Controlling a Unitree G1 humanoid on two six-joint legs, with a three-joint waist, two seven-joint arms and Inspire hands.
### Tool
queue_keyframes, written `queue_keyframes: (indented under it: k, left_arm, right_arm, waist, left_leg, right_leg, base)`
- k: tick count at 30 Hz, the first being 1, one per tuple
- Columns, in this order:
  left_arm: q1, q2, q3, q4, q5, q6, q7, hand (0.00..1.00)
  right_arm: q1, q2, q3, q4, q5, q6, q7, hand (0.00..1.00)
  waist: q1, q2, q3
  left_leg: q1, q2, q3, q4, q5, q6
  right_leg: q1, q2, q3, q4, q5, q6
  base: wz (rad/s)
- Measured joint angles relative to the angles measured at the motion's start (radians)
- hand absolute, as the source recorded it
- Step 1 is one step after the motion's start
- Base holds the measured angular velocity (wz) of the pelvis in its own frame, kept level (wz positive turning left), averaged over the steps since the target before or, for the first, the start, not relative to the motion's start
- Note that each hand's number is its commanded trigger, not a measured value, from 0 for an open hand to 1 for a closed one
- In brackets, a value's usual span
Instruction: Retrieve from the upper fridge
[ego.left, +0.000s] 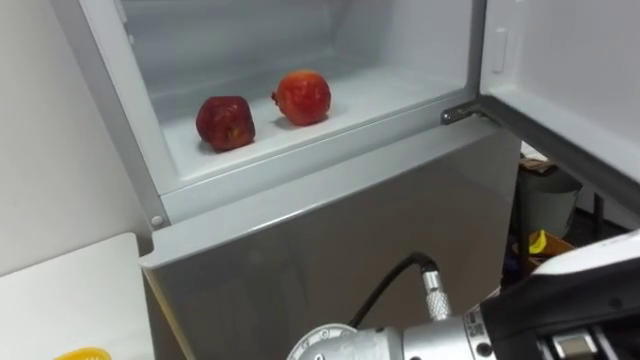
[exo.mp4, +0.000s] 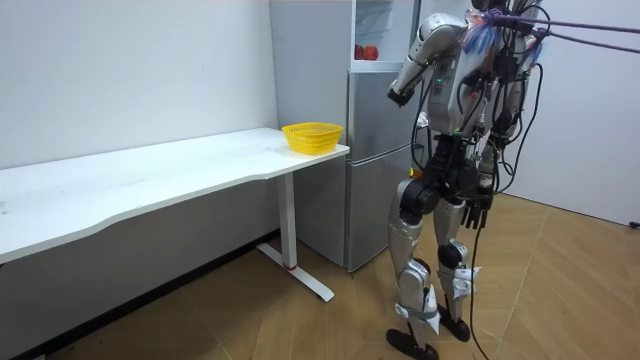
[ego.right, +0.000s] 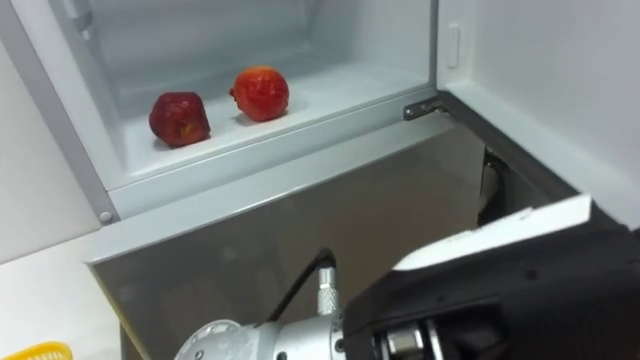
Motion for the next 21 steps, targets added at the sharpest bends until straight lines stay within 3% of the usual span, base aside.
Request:
queue_keyframes:
  k: [7,13,15,21]
  left_arm:
    - [0.001,0.011,-0.012,-0.004,0.052,0.000,0.002,0.00]
    - [0.010,0.096,0.003,-0.075,0.088,-0.006,-0.003,0.00]
    - [0.046,0.131,0.070,-0.108,0.088,-0.006,-0.005,0.00]
    - [0.071,0.138,0.187,-0.171,0.164,-0.035,0.029,0.00]
  right_arm:
    - [-0.002,0.000,0.001,0.008,0.007,-0.001,-0.001,0.00]
    - [-0.011,0.000,-0.018,0.016,0.023,-0.018,0.000,0.00]
    - [-0.010,0.005,-0.032,0.025,0.017,-0.035,-0.004,0.00]
    - [0.007,0.007,-0.033,0.035,0.003,-0.045,-0.024,0.00]
  waist:
    - [0.032,-0.002,0.0011]
    - [0.062,-0.011,0.0076]
    - [0.079,-0.016,0.0105]
    - [0.135,-0.029,0.0077]
  left_leg:
    - [0.004,-0.001,-0.005,-0.002,0.000,0.000]
    - [0.009,-0.008,-0.006,-0.014,0.002,-0.004]
    - [0.008,-0.008,-0.008,-0.014,0.003,-0.004]
    - [0.006,-0.012,-0.019,-0.015,0.003,-0.004]
  right_leg:
    - [0.000,0.000,0.001,0.001,0.000,0.000]
    - [0.002,0.001,0.000,0.002,0.000,0.000]
    - [-0.001,0.002,0.000,0.002,0.000,0.000]
    - [0.001,-0.002,-0.008,0.001,0.000,0.000]
  base:
    - [-0.02]
    - [0.00]
    - [0.00]
    - [0.01]
